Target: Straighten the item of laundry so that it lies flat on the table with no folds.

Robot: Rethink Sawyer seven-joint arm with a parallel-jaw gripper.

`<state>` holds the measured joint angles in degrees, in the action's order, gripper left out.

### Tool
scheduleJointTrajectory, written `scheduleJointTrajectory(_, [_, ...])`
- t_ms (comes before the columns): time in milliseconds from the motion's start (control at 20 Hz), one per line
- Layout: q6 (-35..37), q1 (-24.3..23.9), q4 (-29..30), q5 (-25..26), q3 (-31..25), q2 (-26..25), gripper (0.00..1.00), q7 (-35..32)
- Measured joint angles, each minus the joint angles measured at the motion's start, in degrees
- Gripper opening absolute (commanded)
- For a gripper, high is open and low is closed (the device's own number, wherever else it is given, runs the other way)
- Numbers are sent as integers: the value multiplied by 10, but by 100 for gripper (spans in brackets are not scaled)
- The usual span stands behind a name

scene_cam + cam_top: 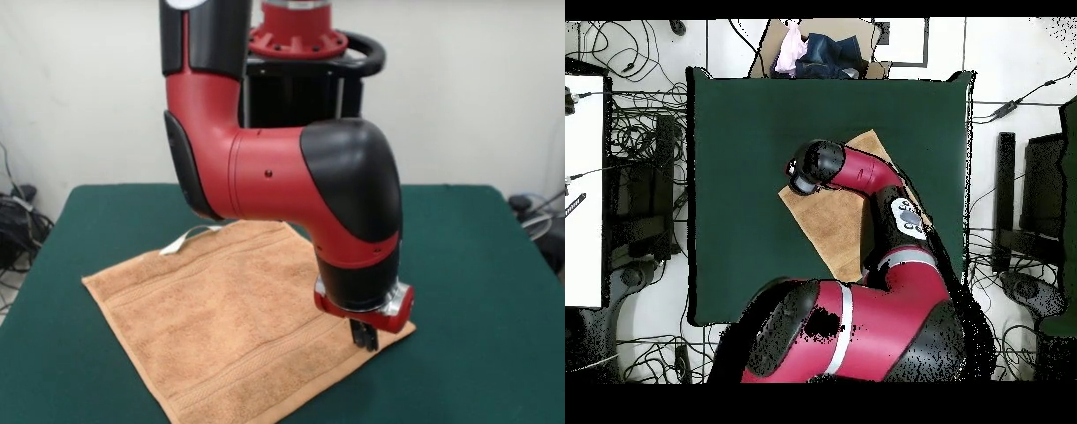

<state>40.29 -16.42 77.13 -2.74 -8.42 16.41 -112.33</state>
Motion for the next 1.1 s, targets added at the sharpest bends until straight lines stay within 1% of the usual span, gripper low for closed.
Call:
scheduleJointTrajectory(300, [0,0,-10,0,-1,-13,0,0])
scheduleJointTrajectory(650, [1,0,-16,0,-1,-15,0,0])
scheduleJointTrajectory(1100, [11,12,-50,0,0,-26,0,0])
